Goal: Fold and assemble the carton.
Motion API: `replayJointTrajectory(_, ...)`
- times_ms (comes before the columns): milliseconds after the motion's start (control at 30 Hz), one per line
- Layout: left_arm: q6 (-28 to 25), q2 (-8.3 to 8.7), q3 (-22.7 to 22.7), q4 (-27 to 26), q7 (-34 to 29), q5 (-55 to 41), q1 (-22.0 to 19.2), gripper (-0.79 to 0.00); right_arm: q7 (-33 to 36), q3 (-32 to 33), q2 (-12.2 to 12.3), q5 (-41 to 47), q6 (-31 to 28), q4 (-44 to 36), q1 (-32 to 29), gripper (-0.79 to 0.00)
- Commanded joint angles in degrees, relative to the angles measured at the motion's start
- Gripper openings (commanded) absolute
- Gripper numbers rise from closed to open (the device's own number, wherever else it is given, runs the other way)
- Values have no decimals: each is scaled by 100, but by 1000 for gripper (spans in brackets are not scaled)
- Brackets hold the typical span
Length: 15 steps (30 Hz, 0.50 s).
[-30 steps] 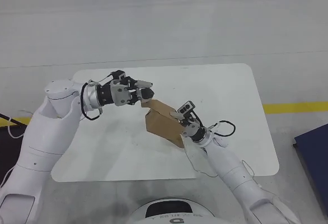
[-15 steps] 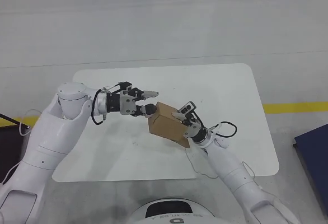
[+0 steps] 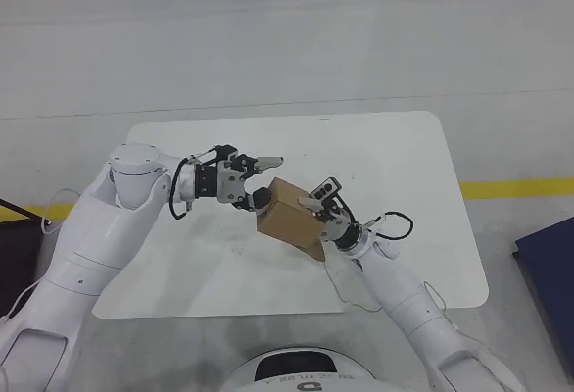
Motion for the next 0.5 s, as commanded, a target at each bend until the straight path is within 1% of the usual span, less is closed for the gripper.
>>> replayJointTrajectory(0,23,-7,23,18,-13,-34,-10,-132,5,1,1,1,4,-9,-1,-785)
replayJointTrajectory(467,79,-44,143,17,85,-65,-115,-123,-24,-60,-9,-39,52,11,41,-785)
